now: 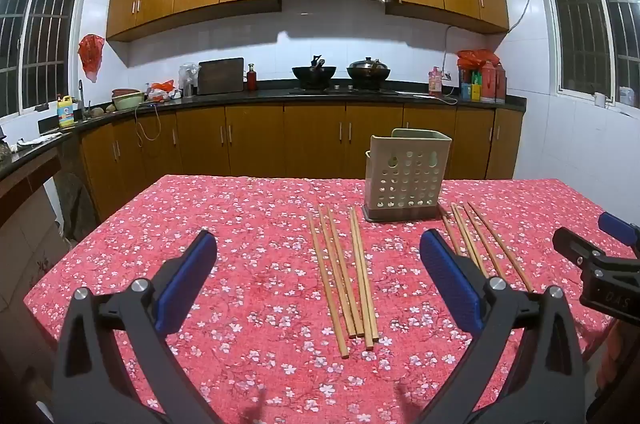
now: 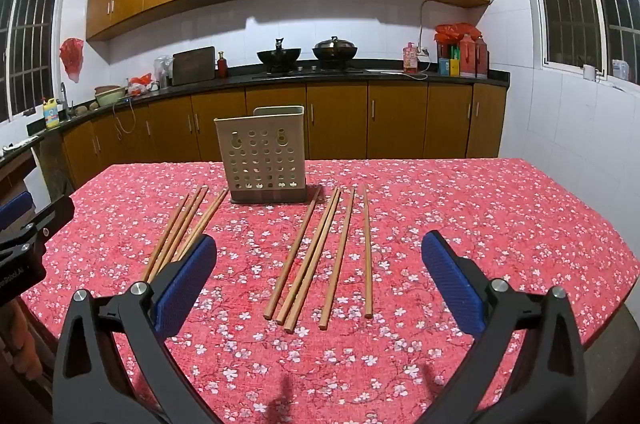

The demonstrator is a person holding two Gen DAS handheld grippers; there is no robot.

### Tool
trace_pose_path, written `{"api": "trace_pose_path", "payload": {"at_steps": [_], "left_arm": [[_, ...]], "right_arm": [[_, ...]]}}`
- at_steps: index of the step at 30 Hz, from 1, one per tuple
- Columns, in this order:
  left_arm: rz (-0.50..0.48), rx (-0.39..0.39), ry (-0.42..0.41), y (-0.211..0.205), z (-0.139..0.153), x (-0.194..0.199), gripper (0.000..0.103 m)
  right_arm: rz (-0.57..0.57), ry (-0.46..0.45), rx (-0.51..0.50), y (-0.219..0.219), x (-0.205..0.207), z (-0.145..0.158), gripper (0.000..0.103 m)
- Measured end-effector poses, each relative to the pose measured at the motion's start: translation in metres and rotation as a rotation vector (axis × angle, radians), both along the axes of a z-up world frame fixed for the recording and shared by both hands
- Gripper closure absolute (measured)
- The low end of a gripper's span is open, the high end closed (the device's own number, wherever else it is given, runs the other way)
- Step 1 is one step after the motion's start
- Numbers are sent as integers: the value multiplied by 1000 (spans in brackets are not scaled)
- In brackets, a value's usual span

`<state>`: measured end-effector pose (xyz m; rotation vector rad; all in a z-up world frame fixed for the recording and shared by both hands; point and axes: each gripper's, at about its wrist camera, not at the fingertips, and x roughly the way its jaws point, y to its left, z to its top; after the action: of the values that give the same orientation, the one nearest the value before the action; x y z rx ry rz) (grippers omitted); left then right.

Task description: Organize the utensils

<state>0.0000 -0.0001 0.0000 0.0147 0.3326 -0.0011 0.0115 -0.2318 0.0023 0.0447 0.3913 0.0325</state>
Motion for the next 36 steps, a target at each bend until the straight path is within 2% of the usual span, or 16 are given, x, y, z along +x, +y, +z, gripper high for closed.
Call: {"api": "trace_pose_path", "payload": {"at_steps": [36], "left_arm": [[-1,-1,5,0,0,0,4]], "right_arm": [[0,-2,0,0,-1,3,2]]}}
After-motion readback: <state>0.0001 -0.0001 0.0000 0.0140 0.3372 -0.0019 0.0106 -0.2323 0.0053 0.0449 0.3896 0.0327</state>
